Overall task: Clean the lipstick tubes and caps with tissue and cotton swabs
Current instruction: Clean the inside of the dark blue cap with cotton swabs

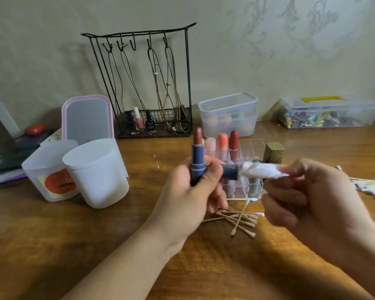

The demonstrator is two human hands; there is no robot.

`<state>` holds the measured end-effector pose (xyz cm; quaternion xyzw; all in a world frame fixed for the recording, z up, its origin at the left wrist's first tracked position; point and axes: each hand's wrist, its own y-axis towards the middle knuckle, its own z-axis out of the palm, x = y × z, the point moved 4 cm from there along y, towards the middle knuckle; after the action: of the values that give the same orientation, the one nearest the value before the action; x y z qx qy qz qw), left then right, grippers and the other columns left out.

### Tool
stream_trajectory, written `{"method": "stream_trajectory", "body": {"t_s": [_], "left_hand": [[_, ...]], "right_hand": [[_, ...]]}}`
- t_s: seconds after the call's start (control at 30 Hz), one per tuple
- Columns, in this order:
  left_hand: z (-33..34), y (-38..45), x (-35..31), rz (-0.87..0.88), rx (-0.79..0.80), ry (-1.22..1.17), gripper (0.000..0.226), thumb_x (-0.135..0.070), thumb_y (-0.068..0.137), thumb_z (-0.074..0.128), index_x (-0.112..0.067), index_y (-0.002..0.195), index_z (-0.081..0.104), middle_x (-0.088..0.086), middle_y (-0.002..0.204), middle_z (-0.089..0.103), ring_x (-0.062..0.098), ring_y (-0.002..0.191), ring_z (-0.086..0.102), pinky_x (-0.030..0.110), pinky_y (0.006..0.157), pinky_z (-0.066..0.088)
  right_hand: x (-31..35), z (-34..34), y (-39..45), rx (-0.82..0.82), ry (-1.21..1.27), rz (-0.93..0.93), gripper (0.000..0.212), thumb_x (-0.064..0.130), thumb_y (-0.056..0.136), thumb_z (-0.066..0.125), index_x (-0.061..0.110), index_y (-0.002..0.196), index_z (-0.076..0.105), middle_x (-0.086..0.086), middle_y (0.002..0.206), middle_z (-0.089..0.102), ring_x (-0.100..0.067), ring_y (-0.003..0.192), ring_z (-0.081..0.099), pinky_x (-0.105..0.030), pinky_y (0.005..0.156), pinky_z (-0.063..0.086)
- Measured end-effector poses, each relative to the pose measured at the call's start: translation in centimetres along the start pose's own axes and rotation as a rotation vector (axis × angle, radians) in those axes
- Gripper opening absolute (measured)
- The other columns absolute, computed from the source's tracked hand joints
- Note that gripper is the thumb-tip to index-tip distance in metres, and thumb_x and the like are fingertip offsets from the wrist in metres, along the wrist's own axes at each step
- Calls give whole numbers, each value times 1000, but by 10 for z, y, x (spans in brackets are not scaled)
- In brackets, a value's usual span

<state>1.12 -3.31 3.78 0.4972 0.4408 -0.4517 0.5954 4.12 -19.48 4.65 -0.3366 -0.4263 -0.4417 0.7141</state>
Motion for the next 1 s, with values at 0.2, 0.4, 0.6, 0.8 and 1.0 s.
{"method": "stream_trajectory", "body": {"t_s": [0.2, 0.4, 0.6, 0.8, 1.0], "left_hand": [[2, 0, 3, -221, 83, -513, 25, -32, 87, 57, -16, 95, 74, 10, 84, 65, 21, 75, 62, 30, 67, 41], [8, -2, 9, -244, 126, -541, 20, -31, 84, 62, -19, 94, 75, 8, 109, 70, 28, 106, 59, 38, 88, 43], [14, -6, 7, -195, 205, -598, 33, -25, 84, 59, -4, 106, 71, 19, 113, 69, 30, 103, 67, 40, 90, 55], [18, -10, 14, -220, 224, -642, 26, -21, 87, 54, -11, 85, 78, 15, 90, 73, 23, 82, 72, 31, 72, 57], [19, -10, 19, -175, 180, -518, 34, -30, 84, 65, -8, 111, 68, 14, 107, 63, 26, 96, 57, 38, 89, 43]], "right_hand": [[9, -11, 6, -130, -256, -320, 35, 12, 86, 48, 12, 51, 41, -3, 49, 21, -18, 42, 28, -30, 44, 19], [-1, -2, 5, -6, -378, -293, 47, 6, 94, 51, 15, 48, 52, -6, 47, 35, -19, 42, 33, -21, 35, 29], [-10, 7, 0, 136, -817, -362, 32, 30, 92, 60, 17, 63, 65, -5, 47, 51, -14, 44, 45, -30, 48, 38], [3, 5, -10, -6, -918, -796, 29, 51, 72, 79, 29, 89, 70, 1, 67, 58, -5, 53, 50, -8, 49, 34], [-3, 8, -10, 129, -554, -835, 22, 41, 85, 68, 30, 104, 70, 5, 99, 64, -12, 87, 63, -26, 61, 52]]}}
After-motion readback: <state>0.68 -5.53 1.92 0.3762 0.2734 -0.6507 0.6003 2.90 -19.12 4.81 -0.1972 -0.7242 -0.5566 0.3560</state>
